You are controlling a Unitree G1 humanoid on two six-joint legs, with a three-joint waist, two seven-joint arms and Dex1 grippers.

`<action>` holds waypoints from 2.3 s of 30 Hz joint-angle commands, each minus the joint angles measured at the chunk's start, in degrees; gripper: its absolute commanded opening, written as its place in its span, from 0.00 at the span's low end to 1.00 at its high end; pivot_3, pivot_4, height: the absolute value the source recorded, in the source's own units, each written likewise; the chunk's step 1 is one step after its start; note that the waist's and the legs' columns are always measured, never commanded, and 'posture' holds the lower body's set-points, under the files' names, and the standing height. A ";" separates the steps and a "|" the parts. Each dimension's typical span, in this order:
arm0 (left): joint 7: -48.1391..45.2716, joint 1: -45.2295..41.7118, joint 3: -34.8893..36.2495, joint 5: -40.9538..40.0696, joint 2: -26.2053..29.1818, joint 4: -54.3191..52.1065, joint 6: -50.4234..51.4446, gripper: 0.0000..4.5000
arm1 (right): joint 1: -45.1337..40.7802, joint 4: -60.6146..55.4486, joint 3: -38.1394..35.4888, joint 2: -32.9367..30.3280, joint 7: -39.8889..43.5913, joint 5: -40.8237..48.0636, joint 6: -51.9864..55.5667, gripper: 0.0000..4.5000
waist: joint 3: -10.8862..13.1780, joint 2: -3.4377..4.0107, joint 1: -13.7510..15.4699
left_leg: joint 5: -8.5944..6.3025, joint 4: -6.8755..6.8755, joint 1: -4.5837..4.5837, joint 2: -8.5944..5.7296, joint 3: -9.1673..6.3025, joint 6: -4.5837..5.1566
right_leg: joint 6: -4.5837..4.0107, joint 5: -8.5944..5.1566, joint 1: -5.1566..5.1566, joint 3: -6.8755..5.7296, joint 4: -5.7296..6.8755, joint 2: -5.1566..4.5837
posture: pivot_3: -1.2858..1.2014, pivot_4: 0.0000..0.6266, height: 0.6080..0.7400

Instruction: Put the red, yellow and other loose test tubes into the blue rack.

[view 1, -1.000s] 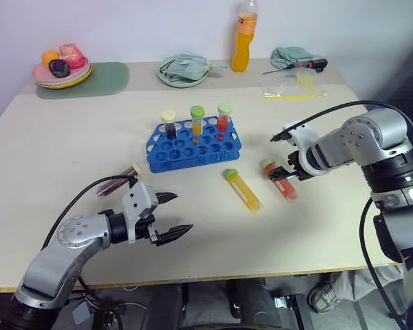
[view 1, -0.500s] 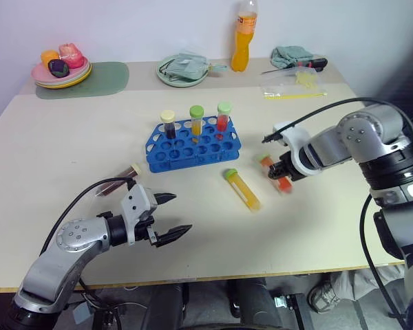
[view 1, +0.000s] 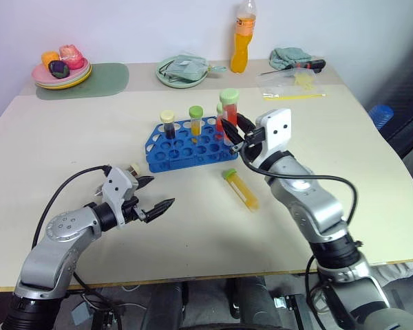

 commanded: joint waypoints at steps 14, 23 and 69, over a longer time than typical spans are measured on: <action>-1.02 -0.62 2.51 -3.41 0.09 -4.84 -0.64 1.00 | -2.83 16.84 -4.41 9.57 1.24 -11.26 -12.62 0.16 | 0.01 0.02 -0.17 | 0.00 -0.04 0.01 0.04 -0.03 -0.01 | -0.01 0.00 0.00 0.00 0.00 -0.01 | 0.52 0.24 1.00; -1.08 -0.16 2.07 -3.28 -0.55 -4.94 -1.28 1.00 | -3.74 22.06 -6.88 12.14 2.02 -11.92 -14.82 0.16 | 0.01 0.02 -0.23 | 0.00 -0.05 0.02 0.03 -0.03 -0.01 | -0.02 0.00 0.00 0.00 0.00 -0.01 | 0.52 0.24 1.00; -3.96 2.09 2.74 -2.23 -0.52 -0.93 -6.15 1.00 | -10.48 5.72 -14.58 10.82 7.31 -3.10 20.47 0.24 | 0.04 0.07 -0.22 | 0.00 -0.09 0.03 0.03 -0.03 -0.01 | -0.03 0.00 -0.01 0.00 0.01 -0.01 | 0.52 0.24 1.00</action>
